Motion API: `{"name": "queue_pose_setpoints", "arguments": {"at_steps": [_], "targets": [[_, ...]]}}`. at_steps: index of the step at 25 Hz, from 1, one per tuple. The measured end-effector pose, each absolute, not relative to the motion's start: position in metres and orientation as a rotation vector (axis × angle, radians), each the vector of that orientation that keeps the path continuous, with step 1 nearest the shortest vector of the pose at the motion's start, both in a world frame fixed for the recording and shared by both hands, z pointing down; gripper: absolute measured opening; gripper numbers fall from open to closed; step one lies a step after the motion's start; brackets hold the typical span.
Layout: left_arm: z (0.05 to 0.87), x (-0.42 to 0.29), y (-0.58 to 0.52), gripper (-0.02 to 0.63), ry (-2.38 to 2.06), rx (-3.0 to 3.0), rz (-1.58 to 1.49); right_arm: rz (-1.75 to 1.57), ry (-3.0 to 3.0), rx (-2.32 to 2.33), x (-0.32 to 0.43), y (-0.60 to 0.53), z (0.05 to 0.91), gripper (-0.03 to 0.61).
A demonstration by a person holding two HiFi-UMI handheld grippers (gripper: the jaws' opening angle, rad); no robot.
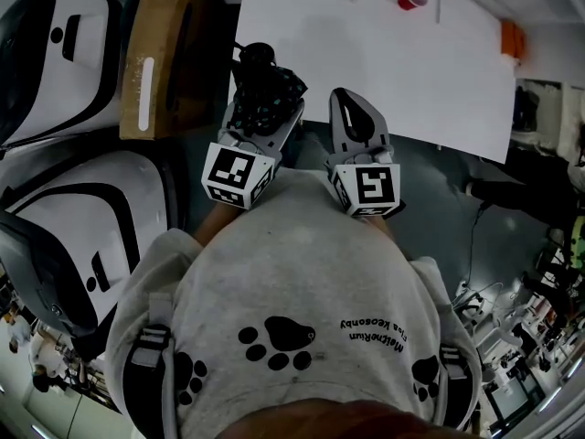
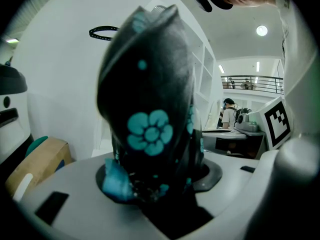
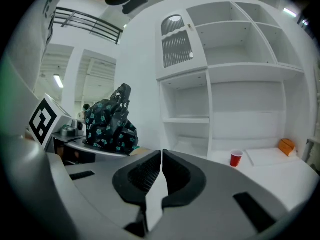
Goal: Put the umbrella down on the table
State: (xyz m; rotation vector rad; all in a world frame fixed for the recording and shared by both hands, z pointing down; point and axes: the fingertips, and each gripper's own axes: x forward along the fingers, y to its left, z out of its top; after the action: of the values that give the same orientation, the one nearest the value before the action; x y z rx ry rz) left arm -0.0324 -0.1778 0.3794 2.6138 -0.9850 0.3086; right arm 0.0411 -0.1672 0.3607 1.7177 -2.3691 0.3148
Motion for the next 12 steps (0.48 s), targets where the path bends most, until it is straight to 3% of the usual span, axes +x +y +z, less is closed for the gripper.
{"name": "queue_pose_setpoints", "arguments": {"at_steps": [12], "targets": [[0.394,-0.02,-0.209,0.241,-1.038,2.551,0.373,0.257,-2.366,1.586,0.053,-0.204,0.378,0.038]]}}
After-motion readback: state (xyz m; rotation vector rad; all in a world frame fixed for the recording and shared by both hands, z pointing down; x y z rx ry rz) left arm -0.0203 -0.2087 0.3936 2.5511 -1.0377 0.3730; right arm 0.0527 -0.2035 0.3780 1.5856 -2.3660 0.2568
